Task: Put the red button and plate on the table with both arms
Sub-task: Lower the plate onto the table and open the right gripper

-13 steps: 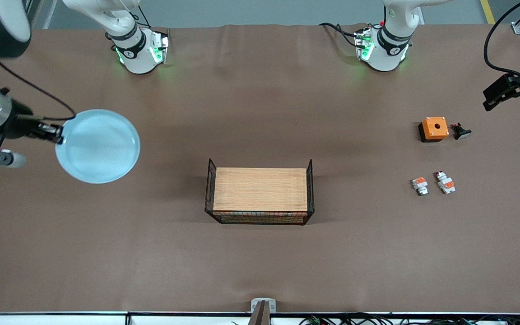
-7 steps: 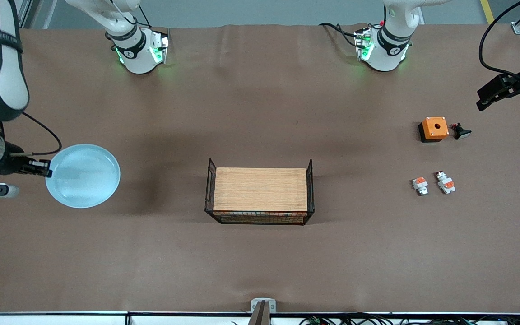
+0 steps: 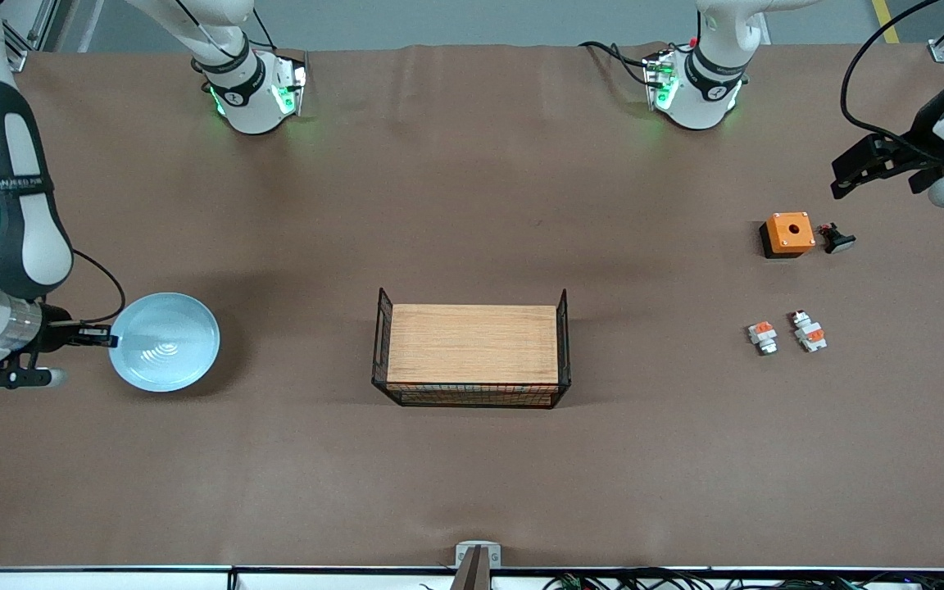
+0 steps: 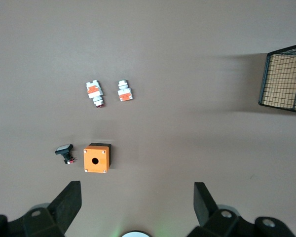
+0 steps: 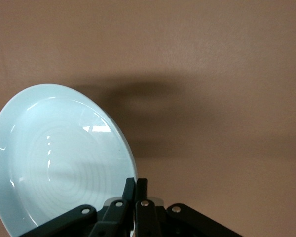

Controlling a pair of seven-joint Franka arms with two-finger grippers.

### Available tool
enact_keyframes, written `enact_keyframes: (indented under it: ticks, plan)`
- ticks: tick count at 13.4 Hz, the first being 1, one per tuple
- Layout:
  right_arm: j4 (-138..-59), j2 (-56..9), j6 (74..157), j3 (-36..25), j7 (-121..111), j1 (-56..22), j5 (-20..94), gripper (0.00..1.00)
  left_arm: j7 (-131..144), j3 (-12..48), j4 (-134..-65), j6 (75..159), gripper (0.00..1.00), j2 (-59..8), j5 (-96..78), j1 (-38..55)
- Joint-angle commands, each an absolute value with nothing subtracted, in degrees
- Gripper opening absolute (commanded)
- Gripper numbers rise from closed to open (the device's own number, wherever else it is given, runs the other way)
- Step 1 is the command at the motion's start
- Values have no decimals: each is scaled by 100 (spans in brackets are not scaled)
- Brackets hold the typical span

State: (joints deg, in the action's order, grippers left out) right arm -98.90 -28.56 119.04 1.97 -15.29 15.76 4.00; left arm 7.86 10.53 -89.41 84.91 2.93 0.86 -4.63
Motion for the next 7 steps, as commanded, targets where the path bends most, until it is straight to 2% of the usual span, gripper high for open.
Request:
enact_keyframes:
  ticks: [1,4,7]
  plan:
    - [-9844,-3163,12040,316,-1687,1688,554,1,694,1072,-9044,8534,100,404,-18,-483]
    - [-9853,-3418,12181,308,-1722,1679,536,1,694,1072,-9035,8517,100,387,-9,-483]
    - [-9844,-3656,12655,299,-1723,1696,501,2,703,1072,-8956,8517,100,343,-9,-483]
